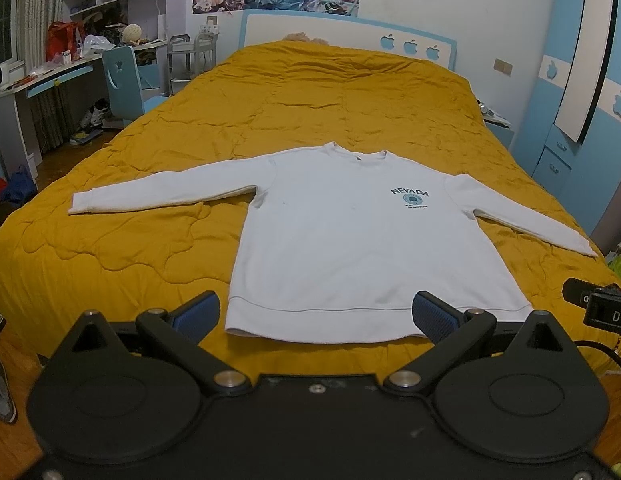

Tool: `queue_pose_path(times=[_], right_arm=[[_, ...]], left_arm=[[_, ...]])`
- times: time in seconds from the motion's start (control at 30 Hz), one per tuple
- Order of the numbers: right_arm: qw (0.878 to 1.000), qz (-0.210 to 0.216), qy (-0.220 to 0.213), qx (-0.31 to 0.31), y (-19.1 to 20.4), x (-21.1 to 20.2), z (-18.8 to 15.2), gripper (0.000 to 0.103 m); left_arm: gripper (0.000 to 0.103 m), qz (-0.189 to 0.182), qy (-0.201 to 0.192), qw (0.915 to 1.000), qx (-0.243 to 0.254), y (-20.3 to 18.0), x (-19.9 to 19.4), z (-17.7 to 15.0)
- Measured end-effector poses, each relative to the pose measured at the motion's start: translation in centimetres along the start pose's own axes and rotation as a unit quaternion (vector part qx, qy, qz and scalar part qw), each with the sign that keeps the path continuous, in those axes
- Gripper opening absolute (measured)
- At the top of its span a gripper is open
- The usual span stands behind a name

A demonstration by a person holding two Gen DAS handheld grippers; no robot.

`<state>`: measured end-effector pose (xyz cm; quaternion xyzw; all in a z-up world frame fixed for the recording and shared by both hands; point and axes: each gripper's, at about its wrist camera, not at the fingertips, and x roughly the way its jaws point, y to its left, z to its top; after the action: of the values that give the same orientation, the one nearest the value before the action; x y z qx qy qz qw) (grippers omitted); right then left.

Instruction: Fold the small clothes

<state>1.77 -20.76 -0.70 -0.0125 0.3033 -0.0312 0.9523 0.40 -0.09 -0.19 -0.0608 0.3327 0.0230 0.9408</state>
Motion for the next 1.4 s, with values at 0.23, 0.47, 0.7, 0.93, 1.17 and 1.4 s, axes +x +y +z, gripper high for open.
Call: queue_pose_path(times=[0.23,0.47,0.7,0.93,1.17,1.4], right_arm=[[1.000,-0.001,-0.001,0.001,-0.10,0.00,-0.13,0.103],[1.000,0.000,-0.001,0.000,-0.04,-0.13,0.04,0.103],[1.000,0.000,-0.001,0.000,0.00,-0.14,0.04,0.103],[1.000,0.000,-0.001,0.000,-0.05,-0.05,-0.07,0.103],[1.000,0.000,0.000,0.000,-0.08,0.14,0.18,0.103],[1.000,0.000,0.000,0.001,-0.04,0.09,0.14,0.103]], left_arm=[[0.103,0.000,0.000,1.0000,0.002,-0.09,-0.05,0.08],[0.103,0.001,0.000,1.0000,0.003,-0.13,-0.11,0.12],[0.103,0.000,0.000,1.0000,0.003,-0.14,-0.12,0.11],[0.103,0.000,0.000,1.0000,0.004,-0.12,-0.13,0.10],[0.103,0.000,0.002,1.0000,0.004,-0.15,-0.06,0.05],[0.103,0.000,0.004,1.0000,0.003,-0.13,0.15,0.07]])
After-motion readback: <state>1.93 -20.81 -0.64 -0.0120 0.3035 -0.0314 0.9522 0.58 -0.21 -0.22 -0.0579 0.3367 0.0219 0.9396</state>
